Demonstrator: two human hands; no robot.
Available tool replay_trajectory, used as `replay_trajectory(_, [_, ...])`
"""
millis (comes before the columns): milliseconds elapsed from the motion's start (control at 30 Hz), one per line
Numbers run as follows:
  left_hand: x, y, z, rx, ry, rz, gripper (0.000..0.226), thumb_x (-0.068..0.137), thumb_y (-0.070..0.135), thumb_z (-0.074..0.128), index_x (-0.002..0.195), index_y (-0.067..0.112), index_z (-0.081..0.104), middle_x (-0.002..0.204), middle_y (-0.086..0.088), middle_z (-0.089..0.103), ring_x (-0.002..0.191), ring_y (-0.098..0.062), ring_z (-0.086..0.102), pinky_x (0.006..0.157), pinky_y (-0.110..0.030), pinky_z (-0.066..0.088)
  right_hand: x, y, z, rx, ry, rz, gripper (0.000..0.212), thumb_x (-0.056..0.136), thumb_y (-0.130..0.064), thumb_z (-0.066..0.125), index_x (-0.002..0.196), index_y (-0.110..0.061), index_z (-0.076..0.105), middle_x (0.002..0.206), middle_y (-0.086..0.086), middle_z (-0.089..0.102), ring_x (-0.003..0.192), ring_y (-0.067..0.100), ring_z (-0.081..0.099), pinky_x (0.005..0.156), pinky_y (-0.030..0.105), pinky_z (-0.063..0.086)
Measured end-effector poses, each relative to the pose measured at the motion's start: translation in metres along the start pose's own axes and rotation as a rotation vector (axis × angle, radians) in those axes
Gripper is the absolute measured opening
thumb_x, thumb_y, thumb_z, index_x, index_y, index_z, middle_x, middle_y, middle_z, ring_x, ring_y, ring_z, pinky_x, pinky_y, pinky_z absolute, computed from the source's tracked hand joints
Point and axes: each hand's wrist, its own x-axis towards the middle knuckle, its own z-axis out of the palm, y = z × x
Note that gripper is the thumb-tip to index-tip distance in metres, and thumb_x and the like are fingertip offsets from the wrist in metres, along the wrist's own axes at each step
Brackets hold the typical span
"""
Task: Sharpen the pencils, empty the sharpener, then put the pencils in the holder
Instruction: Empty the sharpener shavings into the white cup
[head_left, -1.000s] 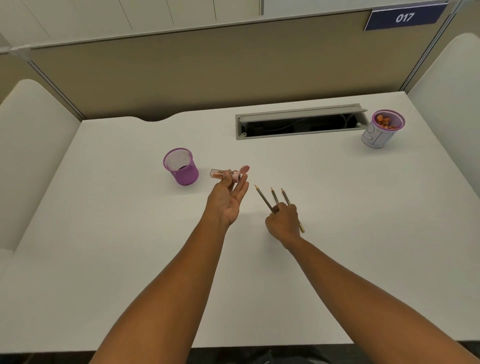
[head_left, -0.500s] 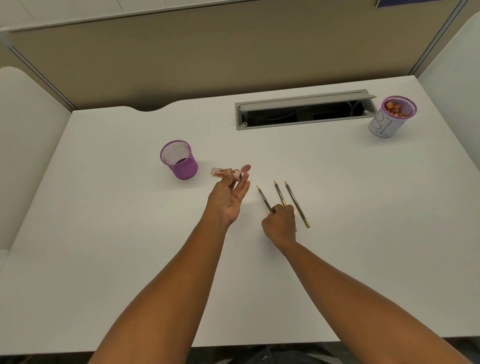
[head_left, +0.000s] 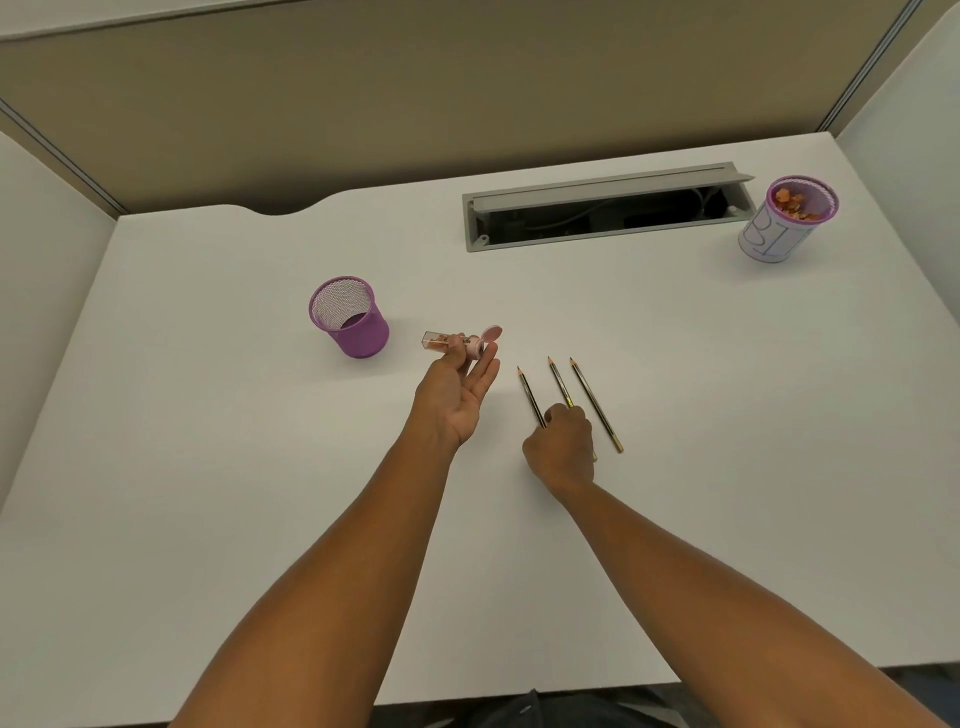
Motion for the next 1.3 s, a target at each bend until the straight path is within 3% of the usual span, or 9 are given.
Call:
replay_trajectory(233, [0.001,0.000,0.004,-0.004,0.000,-0.005,0.017,0.105,0.022,0.048,0.112,0.008,0.052,0.110,-0.016,0.075,0.103,-0.022,0.073,0.096,-0.038,0.055,-0.001,0.000,-0.001,-0.026,-0.017,0.002,0.022,0.084,-0.008,0.050,0.105,-0.004,0.056,0.112,0.011,0.048,0.104,0.029,0.051,0.078,0.036,0.045])
replay_trajectory(367, [0.001,0.000,0.007,-0.017,0.025,-0.005,0.017,0.103,0.020,0.051,0.110,0.006,0.057,0.101,-0.014,0.077,0.091,-0.024,0.076,0.084,-0.038,0.061,-0.002,-0.001,-0.003,-0.017,-0.004,-0.023,0.023,0.087,-0.015,0.053,0.107,-0.005,0.056,0.113,0.010,0.049,0.106,0.027,0.051,0.082,0.036,0.046])
replay_trajectory(467, [-0.001,-0.001,0.012,-0.021,0.054,-0.003,0.016,0.101,0.020,0.055,0.105,0.006,0.061,0.105,-0.014,0.073,0.087,-0.026,0.076,0.077,-0.040,0.062,-0.002,-0.009,-0.009,0.055,0.048,-0.065,0.025,0.087,-0.020,0.056,0.108,-0.007,0.059,0.112,0.008,0.051,0.103,0.024,0.053,0.080,0.031,0.043])
replay_trajectory(600, [-0.004,-0.002,0.020,0.001,0.046,-0.009,0.018,0.101,0.025,0.056,0.100,0.007,0.061,0.093,-0.010,0.075,0.091,-0.025,0.075,0.073,-0.040,0.063,0.006,-0.024,-0.024,0.203,0.057,-0.089,0.027,0.086,-0.023,0.061,0.108,-0.009,0.058,0.111,0.007,0.053,0.096,0.021,0.056,0.081,0.031,0.045])
replay_trajectory(800, [-0.010,-0.002,0.034,-0.025,0.044,-0.036,0.028,0.098,0.025,0.061,0.120,0.007,0.061,0.109,-0.014,0.070,0.096,-0.024,0.072,0.081,-0.036,0.062,0.019,-0.049,-0.056,0.448,0.037,-0.184,0.034,0.083,-0.026,0.064,0.114,-0.016,0.055,0.104,-0.003,0.057,0.092,0.009,0.054,0.067,0.014,0.035])
replay_trajectory(1000, [-0.015,0.000,0.049,-0.045,0.023,-0.075,0.044,0.096,0.026,0.064,0.134,0.003,0.058,0.112,-0.012,0.071,0.093,-0.021,0.071,0.083,-0.028,0.061,0.028,-0.064,-0.088,0.576,-0.057,-0.243,0.043,0.084,-0.026,0.064,0.125,-0.024,0.050,0.109,-0.013,0.060,0.084,0.004,0.059,0.067,0.016,0.043])
replay_trajectory(1200, [-0.017,-0.003,0.064,-0.067,-0.002,-0.127,0.043,0.096,0.028,0.065,0.129,0.001,0.060,0.105,-0.012,0.074,0.085,-0.020,0.073,0.075,-0.027,0.061,0.027,-0.065,-0.107,0.647,-0.043,-0.373,0.031,0.085,-0.033,0.067,0.114,-0.032,0.056,0.106,-0.020,0.061,0.088,-0.004,0.059,0.062,0.005,0.042])
replay_trajectory(1300, [-0.018,-0.006,0.071,-0.048,-0.020,-0.160,0.041,0.095,0.032,0.065,0.123,0.002,0.065,0.099,-0.009,0.075,0.080,-0.016,0.071,0.073,-0.025,0.060,0.028,-0.063,-0.115,0.606,-0.012,-0.450,0.036,0.083,-0.039,0.069,0.115,-0.031,0.056,0.108,-0.019,0.061,0.089,-0.001,0.059,0.065,0.007,0.043])
